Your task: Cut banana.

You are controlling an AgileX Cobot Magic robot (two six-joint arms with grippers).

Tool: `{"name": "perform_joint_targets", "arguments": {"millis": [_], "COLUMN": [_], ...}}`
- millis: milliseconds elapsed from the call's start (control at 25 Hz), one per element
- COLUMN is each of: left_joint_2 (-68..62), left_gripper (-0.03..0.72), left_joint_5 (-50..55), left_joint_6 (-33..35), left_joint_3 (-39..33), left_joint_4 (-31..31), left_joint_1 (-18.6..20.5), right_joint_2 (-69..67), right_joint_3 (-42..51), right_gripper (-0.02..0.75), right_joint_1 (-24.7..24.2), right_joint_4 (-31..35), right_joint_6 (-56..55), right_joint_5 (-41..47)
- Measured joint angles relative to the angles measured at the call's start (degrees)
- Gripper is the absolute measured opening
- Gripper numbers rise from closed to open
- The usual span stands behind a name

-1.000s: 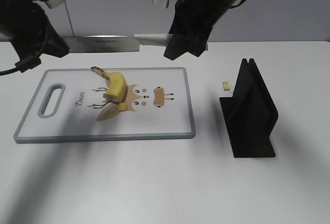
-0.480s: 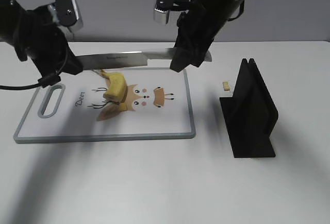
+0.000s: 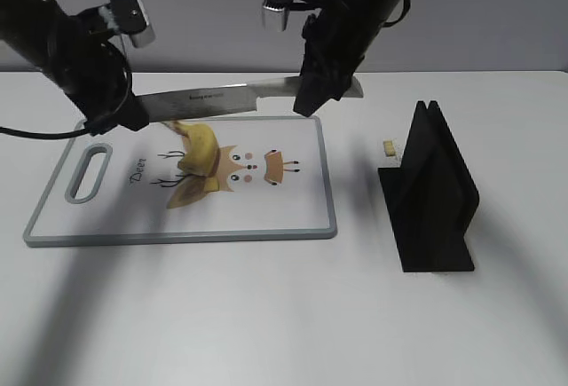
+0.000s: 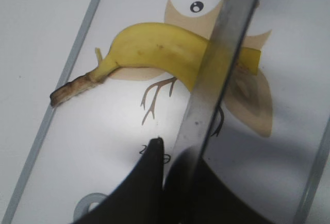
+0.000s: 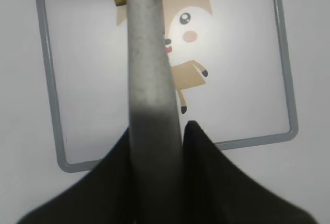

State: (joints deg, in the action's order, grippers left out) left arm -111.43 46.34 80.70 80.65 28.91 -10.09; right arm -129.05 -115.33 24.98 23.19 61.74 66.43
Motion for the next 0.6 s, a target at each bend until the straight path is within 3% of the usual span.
{"name": "perform_joint_targets", "arguments": {"millis": [160, 600], "left_joint_2": [-3.22, -6.67], "left_gripper": [0.046, 0.046], "left_joint_5": [3.55, 3.29], "left_joint_6": [-2.44, -3.21], "left_joint_3": [4.25, 4.7], "left_joint_4": [-2.26, -4.6], "left_joint_1": [0.0, -0.05], "right_joint_2": [-1.02, -4.85], "right_joint_3": [-0.62, -0.68], "right_gripper": [0.204, 0.204], "right_joint_1": [-0.05, -0.05], "right_joint_4": [-0.34, 0.07], "right_joint_6": [-0.77, -1.11], "right_joint_5": [-0.26, -0.74]}}
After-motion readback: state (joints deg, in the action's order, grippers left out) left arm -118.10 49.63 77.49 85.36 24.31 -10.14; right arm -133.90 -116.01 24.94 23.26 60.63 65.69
